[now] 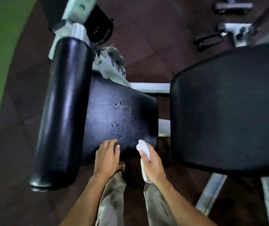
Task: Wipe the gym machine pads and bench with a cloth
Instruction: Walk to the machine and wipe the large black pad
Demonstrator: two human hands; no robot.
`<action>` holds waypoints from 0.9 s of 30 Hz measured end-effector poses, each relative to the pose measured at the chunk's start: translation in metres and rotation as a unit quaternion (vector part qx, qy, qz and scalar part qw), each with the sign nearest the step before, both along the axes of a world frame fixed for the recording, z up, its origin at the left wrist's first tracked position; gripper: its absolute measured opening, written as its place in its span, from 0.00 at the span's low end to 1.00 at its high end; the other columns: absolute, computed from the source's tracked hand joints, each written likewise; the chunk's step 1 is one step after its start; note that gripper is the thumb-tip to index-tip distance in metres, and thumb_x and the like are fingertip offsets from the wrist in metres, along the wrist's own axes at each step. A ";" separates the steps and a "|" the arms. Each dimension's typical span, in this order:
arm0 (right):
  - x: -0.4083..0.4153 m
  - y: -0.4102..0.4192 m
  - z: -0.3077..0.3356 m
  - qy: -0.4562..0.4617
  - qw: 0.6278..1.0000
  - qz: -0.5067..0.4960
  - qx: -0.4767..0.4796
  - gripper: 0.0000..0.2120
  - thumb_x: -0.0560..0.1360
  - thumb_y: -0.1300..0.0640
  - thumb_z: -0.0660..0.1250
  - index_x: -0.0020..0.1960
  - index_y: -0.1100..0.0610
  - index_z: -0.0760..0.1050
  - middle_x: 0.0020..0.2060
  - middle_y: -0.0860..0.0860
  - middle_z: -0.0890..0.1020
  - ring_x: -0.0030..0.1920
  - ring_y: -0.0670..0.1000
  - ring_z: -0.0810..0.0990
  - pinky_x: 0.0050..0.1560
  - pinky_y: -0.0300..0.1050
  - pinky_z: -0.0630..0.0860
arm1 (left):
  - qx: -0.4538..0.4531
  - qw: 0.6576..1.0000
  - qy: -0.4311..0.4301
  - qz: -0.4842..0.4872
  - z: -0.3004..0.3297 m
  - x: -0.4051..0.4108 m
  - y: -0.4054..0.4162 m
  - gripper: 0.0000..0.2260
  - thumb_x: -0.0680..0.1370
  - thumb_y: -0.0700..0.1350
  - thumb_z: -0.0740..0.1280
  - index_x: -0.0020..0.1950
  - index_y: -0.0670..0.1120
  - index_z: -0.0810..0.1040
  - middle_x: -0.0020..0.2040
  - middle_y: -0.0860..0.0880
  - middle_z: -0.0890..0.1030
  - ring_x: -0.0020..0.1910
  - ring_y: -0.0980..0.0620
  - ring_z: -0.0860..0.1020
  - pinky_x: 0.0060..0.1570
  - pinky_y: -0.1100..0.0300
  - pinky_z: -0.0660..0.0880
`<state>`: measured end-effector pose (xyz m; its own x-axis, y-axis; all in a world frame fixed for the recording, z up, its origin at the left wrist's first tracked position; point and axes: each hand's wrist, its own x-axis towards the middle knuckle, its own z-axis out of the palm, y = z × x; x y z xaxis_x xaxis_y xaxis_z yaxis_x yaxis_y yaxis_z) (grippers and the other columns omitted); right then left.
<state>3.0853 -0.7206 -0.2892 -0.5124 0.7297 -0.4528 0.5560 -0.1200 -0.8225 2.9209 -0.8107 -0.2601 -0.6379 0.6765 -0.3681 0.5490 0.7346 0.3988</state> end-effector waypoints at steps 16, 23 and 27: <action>-0.120 0.034 -0.142 -0.128 0.958 -0.063 0.248 0.28 0.83 0.40 0.51 0.78 0.53 0.63 0.78 0.56 0.64 0.79 0.63 0.56 0.78 0.63 0.54 | -0.025 0.976 0.210 -0.049 -0.116 -0.073 0.034 0.24 0.83 0.55 0.55 0.78 0.49 0.61 0.81 0.45 0.55 0.81 0.46 0.51 0.78 0.42 0.48; -0.056 0.007 -0.164 -0.164 0.921 0.091 0.342 0.26 0.80 0.40 0.55 0.77 0.44 0.60 0.77 0.54 0.66 0.77 0.65 0.60 0.73 0.69 0.62 | -0.048 0.966 0.253 -0.033 -0.132 -0.074 0.032 0.27 0.82 0.59 0.51 0.80 0.52 0.54 0.82 0.47 0.48 0.82 0.49 0.46 0.79 0.44 0.43; -0.060 0.046 -0.174 -0.201 0.937 -0.040 0.284 0.25 0.81 0.43 0.56 0.75 0.51 0.67 0.76 0.57 0.68 0.75 0.65 0.63 0.73 0.69 0.62 | -0.047 0.964 0.260 -0.024 -0.133 -0.074 0.032 0.26 0.82 0.58 0.52 0.80 0.53 0.55 0.82 0.48 0.49 0.82 0.49 0.47 0.79 0.45 0.45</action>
<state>3.0252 -0.6747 -0.4631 -0.3180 0.9398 -0.1253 0.8418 0.2190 -0.4933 2.8471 -0.7789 -0.3926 -0.7215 0.6890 -0.0680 0.6909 0.7229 -0.0061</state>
